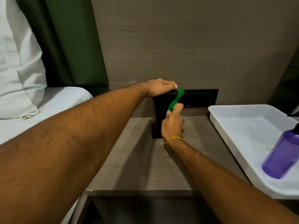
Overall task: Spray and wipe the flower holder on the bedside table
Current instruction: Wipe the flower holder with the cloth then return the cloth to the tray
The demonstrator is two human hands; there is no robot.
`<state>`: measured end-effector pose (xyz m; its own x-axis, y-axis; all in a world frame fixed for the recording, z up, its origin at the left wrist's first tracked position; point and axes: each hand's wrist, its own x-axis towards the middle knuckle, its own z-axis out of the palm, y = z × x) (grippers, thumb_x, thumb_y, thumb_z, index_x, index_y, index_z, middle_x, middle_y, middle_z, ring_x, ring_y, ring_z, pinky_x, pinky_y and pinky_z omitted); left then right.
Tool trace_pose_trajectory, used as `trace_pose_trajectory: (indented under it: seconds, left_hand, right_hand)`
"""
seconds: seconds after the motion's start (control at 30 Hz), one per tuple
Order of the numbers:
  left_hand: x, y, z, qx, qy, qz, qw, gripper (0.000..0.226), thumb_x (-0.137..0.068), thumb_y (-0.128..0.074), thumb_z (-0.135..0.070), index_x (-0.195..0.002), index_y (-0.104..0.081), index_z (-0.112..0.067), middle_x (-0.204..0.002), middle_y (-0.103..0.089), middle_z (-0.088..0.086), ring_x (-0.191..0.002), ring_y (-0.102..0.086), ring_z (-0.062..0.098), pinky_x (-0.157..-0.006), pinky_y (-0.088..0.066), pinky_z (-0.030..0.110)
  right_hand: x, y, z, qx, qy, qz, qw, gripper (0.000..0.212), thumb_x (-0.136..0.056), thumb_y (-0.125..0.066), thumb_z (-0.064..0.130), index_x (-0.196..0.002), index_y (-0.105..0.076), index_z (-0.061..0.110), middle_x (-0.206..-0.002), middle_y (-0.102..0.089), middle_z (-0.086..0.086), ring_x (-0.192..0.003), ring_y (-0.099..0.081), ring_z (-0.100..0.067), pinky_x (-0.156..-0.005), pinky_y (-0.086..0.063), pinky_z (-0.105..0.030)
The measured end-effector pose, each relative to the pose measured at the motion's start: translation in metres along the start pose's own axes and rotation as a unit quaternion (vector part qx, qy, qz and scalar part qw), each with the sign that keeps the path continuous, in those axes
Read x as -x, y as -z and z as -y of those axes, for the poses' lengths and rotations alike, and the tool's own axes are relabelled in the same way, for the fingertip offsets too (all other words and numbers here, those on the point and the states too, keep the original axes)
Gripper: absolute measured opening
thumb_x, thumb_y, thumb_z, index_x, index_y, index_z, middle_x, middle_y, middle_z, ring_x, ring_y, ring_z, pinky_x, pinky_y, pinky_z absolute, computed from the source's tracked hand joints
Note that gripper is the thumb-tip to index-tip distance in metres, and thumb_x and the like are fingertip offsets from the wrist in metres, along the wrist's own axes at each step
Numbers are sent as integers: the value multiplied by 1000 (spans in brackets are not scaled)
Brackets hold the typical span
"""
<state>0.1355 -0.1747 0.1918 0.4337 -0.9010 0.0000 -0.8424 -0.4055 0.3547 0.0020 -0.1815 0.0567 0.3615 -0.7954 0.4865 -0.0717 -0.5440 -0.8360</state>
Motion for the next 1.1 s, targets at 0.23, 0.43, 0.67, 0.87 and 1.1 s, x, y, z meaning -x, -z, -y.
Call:
trace_pose_trajectory:
  seconds: [0.23, 0.43, 0.67, 0.87, 1.1]
  left_hand:
    - [1, 1, -1, 10, 8, 1, 1000, 79, -85, -38, -85, -154, -48, -47, -168, -45, -6, -153, -41, 26, -128, -26, 47]
    - [0, -1, 3, 27, 11, -4, 1000, 83, -80, -38, -91, -152, -49, -50, -167, -45, -8, -152, -42, 25, -128, -26, 49]
    - [-1, 0, 6, 30, 14, 6, 999, 90, -74, -35, -98, -151, -47, -54, -166, -47, -9, -150, -45, 24, -127, -28, 52]
    - [0, 0, 3, 14, 2, 3, 1000, 95, -75, -34, -95, -156, -45, -47, -168, -44, -9, -153, -42, 24, -128, -26, 47]
    - [3, -1, 3, 3, -11, -5, 1000, 89, -85, -34, -92, -157, -47, -41, -168, -42, -12, -154, -39, 22, -129, -24, 42]
  right_hand:
    - [9, 22, -29, 224, -14, 202, 953, 58, -89, -45, -2, -144, -29, 2, -122, -64, -26, -106, -65, -47, -83, -50, -49]
    - [-6, 52, -25, 450, 85, 359, 813, 44, -98, -38, 2, -141, -38, 4, -125, -66, -24, -114, -66, -43, -84, -49, -46]
    - [-20, 83, 5, 476, 71, 501, 720, 40, -103, -46, 23, -140, -46, 7, -140, -57, -24, -124, -59, -39, -94, -45, -40]
    - [-37, 128, 0, 24, -268, 486, 832, 19, -103, -47, 0, -109, -65, 2, -102, -68, -21, -75, -70, -28, -78, -61, -41]
    - [-48, 169, 8, -368, -434, 289, 770, 35, -103, -38, 3, -101, -68, -14, -89, -76, -30, -70, -79, -38, -60, -62, -50]
